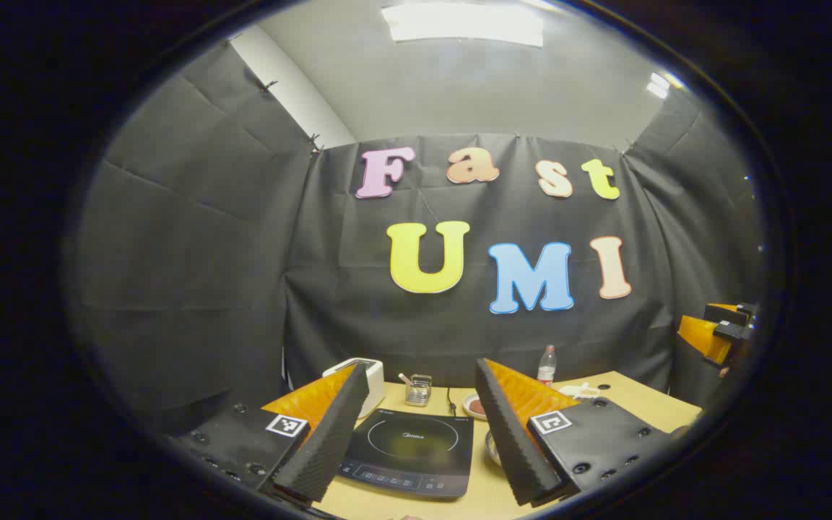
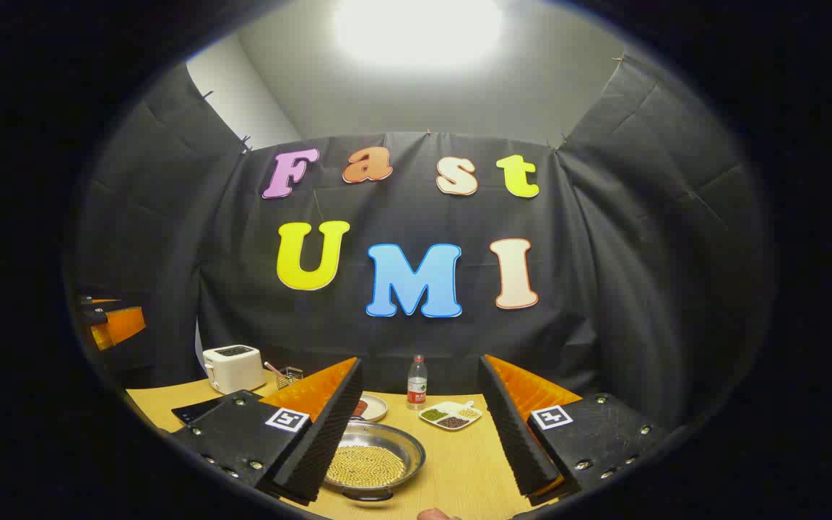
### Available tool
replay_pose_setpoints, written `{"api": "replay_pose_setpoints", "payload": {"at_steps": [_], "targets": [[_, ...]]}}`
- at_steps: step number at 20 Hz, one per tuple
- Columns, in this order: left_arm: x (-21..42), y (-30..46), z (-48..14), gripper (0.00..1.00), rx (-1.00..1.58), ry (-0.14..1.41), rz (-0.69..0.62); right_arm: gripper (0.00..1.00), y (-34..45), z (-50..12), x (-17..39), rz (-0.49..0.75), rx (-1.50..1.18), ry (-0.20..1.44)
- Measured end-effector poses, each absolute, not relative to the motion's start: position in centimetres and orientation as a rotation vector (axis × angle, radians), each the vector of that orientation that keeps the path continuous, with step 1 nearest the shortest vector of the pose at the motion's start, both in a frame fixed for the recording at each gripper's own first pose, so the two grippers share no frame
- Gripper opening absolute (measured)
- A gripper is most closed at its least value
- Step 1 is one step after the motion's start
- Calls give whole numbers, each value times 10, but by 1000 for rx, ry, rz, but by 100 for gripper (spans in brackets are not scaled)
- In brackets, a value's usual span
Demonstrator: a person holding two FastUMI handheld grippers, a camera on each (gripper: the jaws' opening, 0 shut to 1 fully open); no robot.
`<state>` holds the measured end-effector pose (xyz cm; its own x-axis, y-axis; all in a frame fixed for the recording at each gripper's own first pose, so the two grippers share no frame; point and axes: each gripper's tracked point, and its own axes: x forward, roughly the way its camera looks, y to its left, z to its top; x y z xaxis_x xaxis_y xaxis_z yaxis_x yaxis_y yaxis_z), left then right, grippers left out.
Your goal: First push the handle of the pot to place it horizontally, then grasp the pot with both hands and set it on the induction cooktop.
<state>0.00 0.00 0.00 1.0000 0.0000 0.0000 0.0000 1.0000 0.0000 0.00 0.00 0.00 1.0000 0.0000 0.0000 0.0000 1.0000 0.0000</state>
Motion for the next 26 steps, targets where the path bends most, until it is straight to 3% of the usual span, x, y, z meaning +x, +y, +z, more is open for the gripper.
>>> {"api": "replay_pose_setpoints", "payload": {"at_steps": [3, 4, 6, 10, 14, 26], "targets": [[1, -4, -1, 94, -7, 1, -11, 96, -4, 2, -1, -9, -1, -3], [1, -6, -2, 99, -7, 2, -15, 96, -5, 3, -2, -13, -2, -6], [2, -8, -2, 94, -7, 2, -25, 96, -5, 1, -3, -18, -4, -5], [1, -11, -3, 99, -1, 4, -45, 96, -9, 0, -5, -35, 4, 3], [2, -13, -3, 96, 5, 2, -63, 96, -10, -2, -6, -46, 9, 12], [5, -3, 7, 99, 11, -27, -76, 96, -6, 1, 3, -69, 18, 30]]}}
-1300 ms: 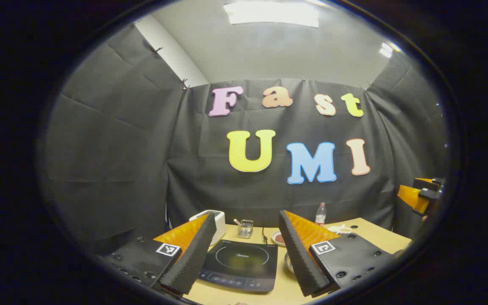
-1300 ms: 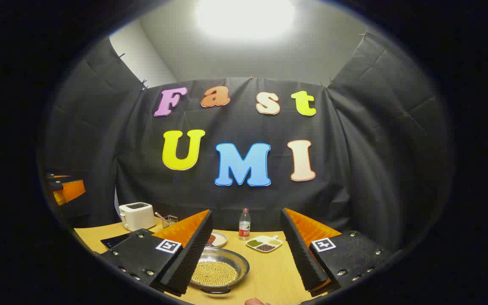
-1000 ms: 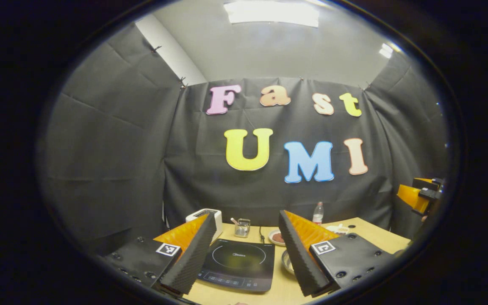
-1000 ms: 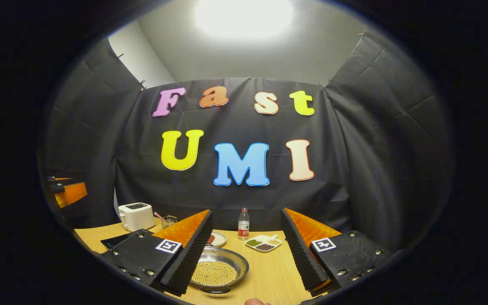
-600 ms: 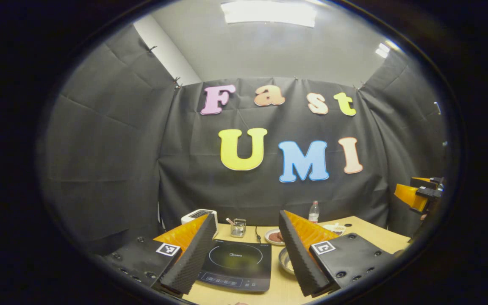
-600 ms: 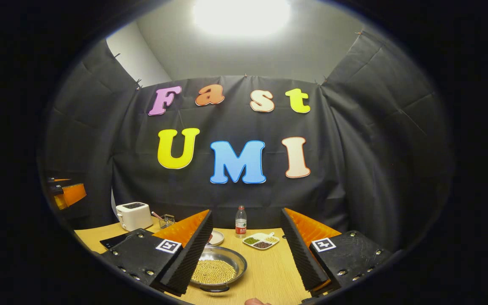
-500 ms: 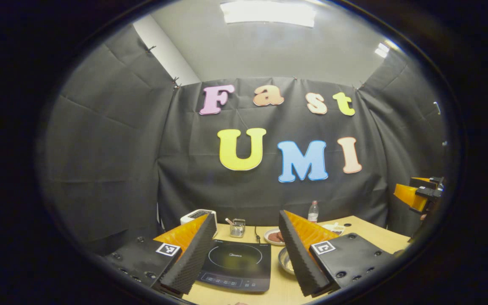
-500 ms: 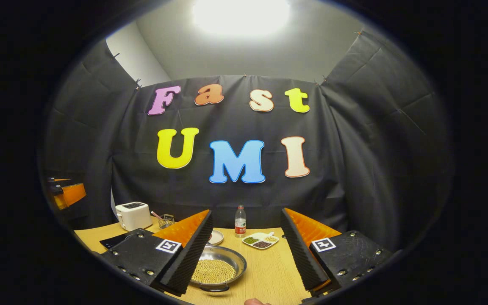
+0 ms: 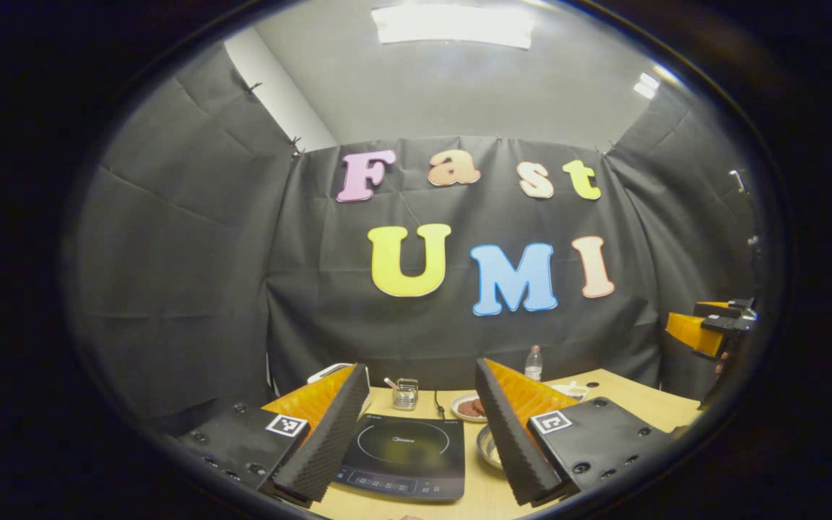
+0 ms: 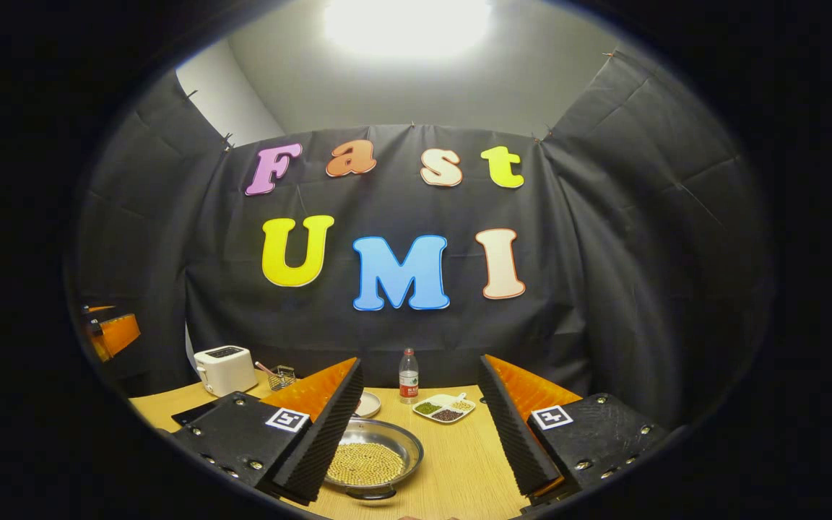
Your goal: First push the handle of the pot to place it horizontally, then grasp the pot with both hands and set it on the induction cooktop.
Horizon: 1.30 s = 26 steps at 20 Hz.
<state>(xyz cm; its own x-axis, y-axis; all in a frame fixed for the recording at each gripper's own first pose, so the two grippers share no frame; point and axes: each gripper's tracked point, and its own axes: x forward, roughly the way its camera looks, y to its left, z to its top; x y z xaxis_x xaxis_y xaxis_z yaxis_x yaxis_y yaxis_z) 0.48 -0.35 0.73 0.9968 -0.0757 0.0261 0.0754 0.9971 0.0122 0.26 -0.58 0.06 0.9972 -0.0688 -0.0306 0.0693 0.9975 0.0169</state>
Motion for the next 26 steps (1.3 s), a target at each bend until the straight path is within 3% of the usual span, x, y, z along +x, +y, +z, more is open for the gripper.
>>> {"api": "replay_pose_setpoints", "payload": {"at_steps": [1, 3, 4, 6, 7, 8, 10, 11, 12, 14, 15, 17, 18, 22, 26], "targets": [[5, -1, 7, 94, 7, -25, -74, 96, -6, 3, 5, -70, 14, 26], [6, 4, 6, 99, 6, -26, -71, 90, -6, 6, 7, -77, 15, 22], [7, 8, 9, 99, 7, -29, -68, 80, -5, 7, 9, -79, 21, 24], [7, 13, 10, 99, 10, -35, -65, 80, -3, 5, 12, -88, 19, 31], [7, 15, 11, 99, 12, -38, -65, 54, 3, 4, 14, -72, 25, 38], [8, 19, 11, 99, 16, -40, -60, 49, 11, -1, 15, -45, 26, 63], [10, 29, 10, 99, 17, -42, -52, 49, 20, -5, 11, -37, 5, 84], [10, 34, 10, 99, 17, -42, -49, 27, 23, -5, 21, -27, 3, 83], [12, 39, 9, 99, 18, -40, -48, 21, 35, -2, 18, 0, 4, 87], [16, 49, 7, 99, 15, -39, -46, 23, 47, 4, 11, -8, -19, 71], [18, 55, 6, 96, 15, -38, -44, 3, 55, -3, 23, 17, -29, 76], [23, 66, 2, 99, 6, -32, -41, 5, 80, -6, 24, 72, -42, 92], [25, 70, 1, 94, 0, -28, -44, 5, 94, -12, 25, 109, -44, 111], [29, 87, -6, 99, 23, -3, -45, 4, 134, -32, 23, 217, -37, 176], [33, 95, 0, 95, 45, -22, -23, 4, 161, -67, 20, 308, -53, 266]]}}
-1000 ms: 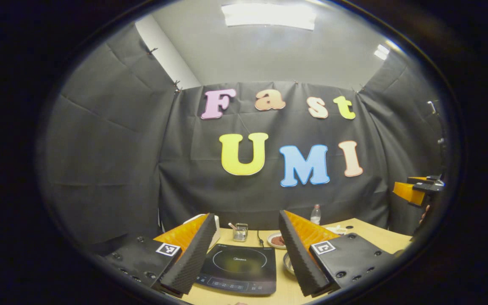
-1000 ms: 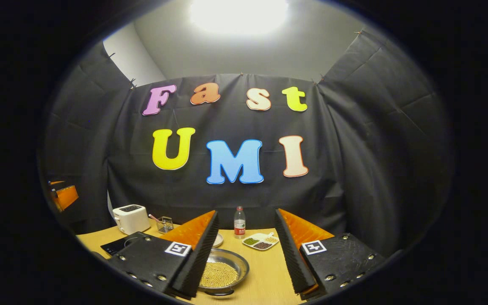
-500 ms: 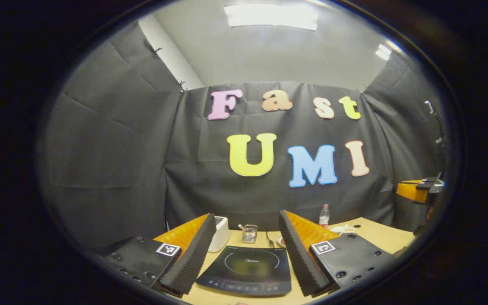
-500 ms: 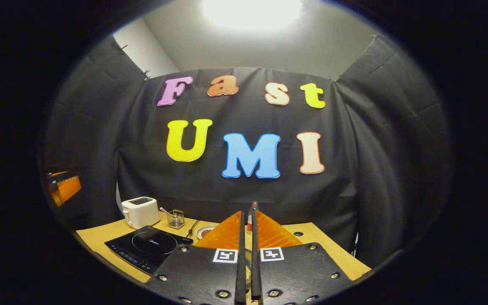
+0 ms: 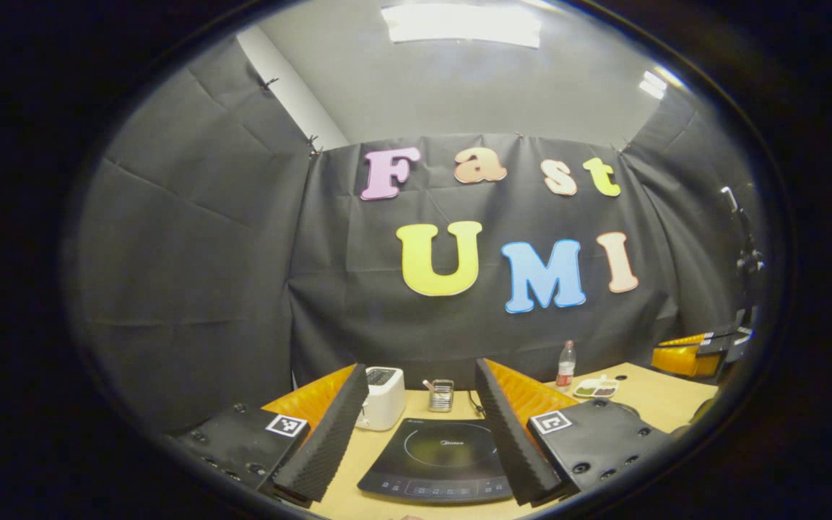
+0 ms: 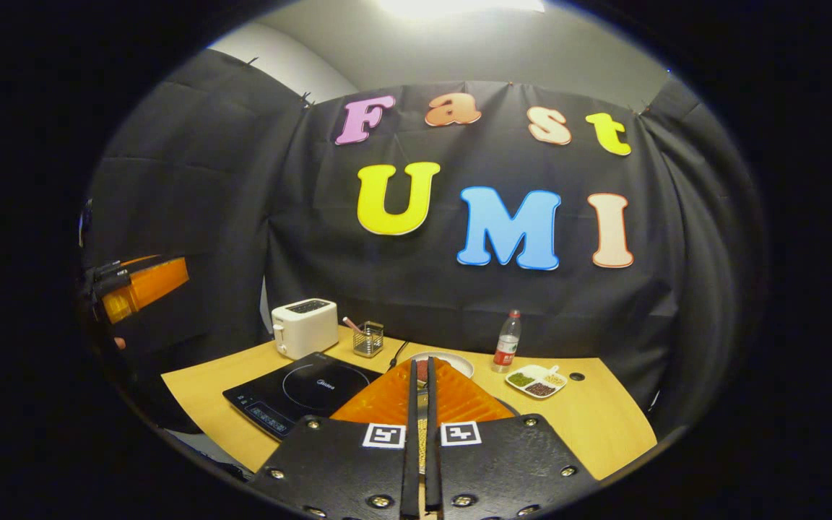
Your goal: First push the handle of the pot to place it horizontally, then grasp the pot with both hands and set it on the induction cooktop.
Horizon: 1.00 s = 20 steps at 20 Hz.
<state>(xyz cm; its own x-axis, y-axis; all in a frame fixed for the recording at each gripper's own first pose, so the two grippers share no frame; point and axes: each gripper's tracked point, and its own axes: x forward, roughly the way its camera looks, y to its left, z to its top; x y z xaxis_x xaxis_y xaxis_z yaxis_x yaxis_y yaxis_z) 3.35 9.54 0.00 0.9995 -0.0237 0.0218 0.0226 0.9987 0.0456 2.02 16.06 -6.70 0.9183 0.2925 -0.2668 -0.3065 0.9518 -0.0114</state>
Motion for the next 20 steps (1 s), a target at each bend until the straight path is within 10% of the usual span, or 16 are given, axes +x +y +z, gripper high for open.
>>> {"api": "replay_pose_setpoints", "payload": {"at_steps": [20], "targets": [[95, 21, -24, 97, 71, 53, 32, 4, 172, -244, -13, 675, -18, 798]]}}
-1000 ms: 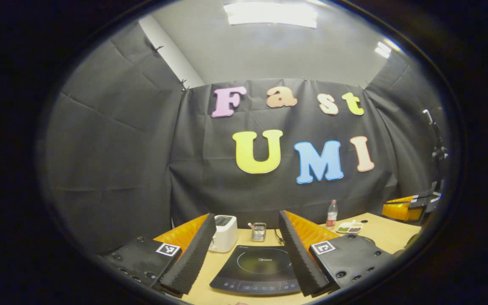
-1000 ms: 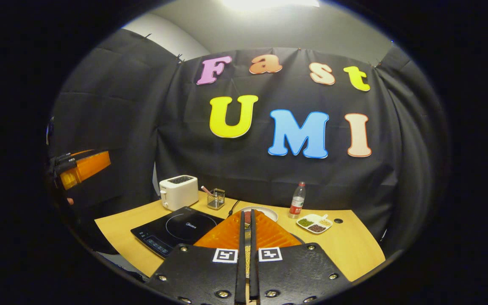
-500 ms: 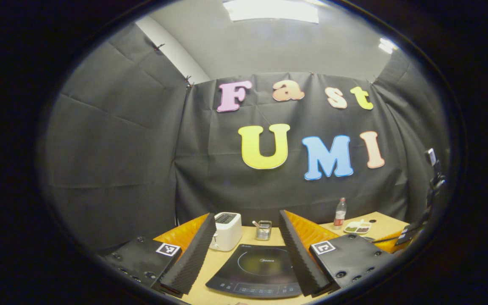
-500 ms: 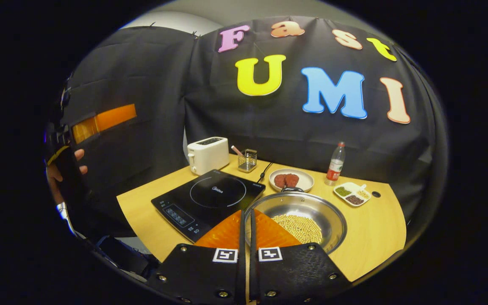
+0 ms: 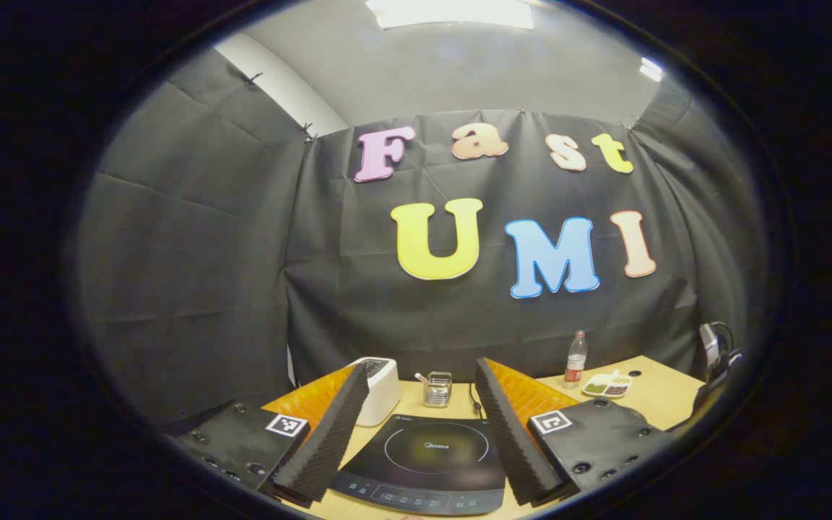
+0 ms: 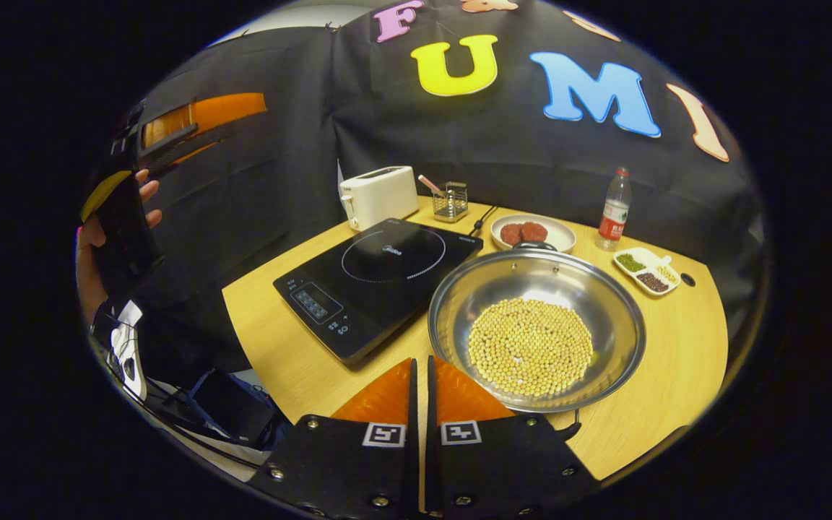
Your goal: First push the handle of the pot to place it horizontally, then grasp the pot with both hands and set it on the induction cooktop.
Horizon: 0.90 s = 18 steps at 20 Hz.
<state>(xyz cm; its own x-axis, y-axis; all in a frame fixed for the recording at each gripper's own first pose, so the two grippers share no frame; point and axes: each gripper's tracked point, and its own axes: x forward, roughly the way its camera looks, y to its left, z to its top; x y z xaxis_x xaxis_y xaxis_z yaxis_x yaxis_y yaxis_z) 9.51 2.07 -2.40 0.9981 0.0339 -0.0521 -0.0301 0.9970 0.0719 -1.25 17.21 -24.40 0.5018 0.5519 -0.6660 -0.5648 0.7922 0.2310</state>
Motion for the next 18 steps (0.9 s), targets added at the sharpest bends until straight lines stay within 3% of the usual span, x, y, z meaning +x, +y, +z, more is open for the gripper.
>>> {"api": "replay_pose_setpoints", "payload": {"at_steps": [10, 11, 18], "targets": [[106, -4, -48, 96, 59, 99, 33, 6, 142, -292, -20, 645, -13, 951], [107, -7, -50, 94, 57, 102, 31, 1, 141, -295, -21, 645, -7, 963], [122, -25, -56, 96, 35, 105, 5, 1, 109, -300, -15, 588, -51, 979]]}}
